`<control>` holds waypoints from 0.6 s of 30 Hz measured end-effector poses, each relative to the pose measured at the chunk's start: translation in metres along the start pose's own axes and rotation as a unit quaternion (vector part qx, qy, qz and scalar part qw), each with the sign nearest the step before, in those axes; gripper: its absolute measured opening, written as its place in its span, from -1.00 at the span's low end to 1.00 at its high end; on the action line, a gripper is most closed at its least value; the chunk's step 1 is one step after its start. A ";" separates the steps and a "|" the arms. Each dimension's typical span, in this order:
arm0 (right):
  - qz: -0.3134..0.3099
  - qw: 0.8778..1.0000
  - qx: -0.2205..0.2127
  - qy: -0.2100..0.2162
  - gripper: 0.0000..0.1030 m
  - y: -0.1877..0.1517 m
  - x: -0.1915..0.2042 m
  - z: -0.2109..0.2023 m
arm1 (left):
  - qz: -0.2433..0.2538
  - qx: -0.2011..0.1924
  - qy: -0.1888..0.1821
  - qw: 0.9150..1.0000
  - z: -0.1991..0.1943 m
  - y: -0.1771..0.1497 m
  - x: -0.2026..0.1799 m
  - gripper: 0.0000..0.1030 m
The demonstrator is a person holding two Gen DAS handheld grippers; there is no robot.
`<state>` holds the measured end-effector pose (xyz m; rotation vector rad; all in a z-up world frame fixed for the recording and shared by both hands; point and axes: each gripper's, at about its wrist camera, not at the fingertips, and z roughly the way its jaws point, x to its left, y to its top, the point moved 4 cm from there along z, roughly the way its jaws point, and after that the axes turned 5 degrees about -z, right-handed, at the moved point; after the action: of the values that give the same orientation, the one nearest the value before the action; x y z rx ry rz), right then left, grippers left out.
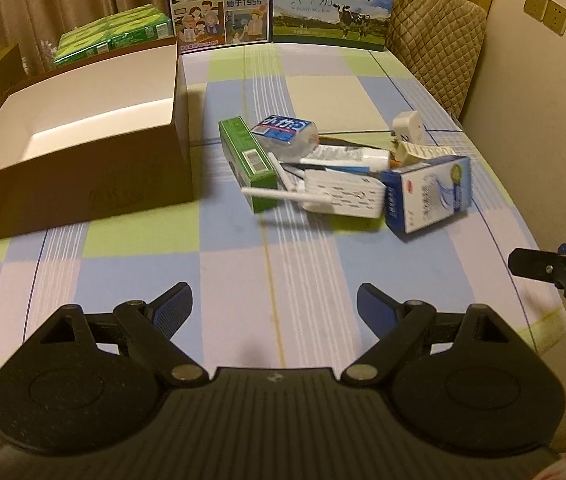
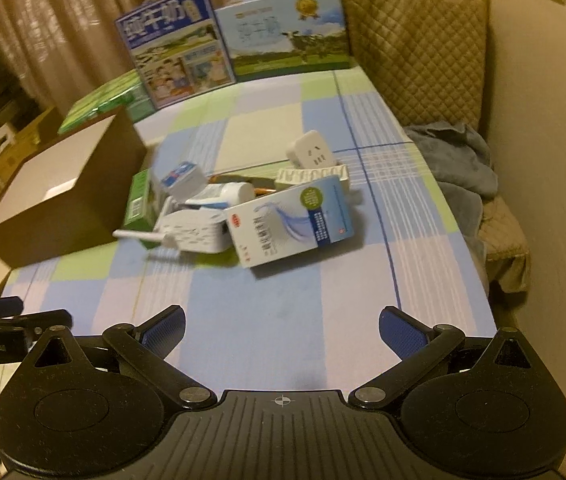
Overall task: Organize rigid objects
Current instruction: 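Reach the right tool to the blue-white medicine box and grasp it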
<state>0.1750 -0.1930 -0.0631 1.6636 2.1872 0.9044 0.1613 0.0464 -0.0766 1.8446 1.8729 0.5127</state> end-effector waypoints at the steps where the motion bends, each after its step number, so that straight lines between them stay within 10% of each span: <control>1: 0.002 1.000 0.000 -0.003 0.96 0.002 0.000 0.004 | 0.002 0.001 -0.003 1.000 0.003 0.004 0.003 0.70; 18: 0.076 0.996 -0.009 -0.052 0.83 0.052 -0.005 0.067 | 0.025 0.014 -0.011 1.000 0.047 0.051 0.041 0.67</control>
<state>0.2532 -0.1682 -0.0841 1.8445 2.0031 0.8517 0.2298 0.0862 -0.0897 1.9125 1.8330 0.4835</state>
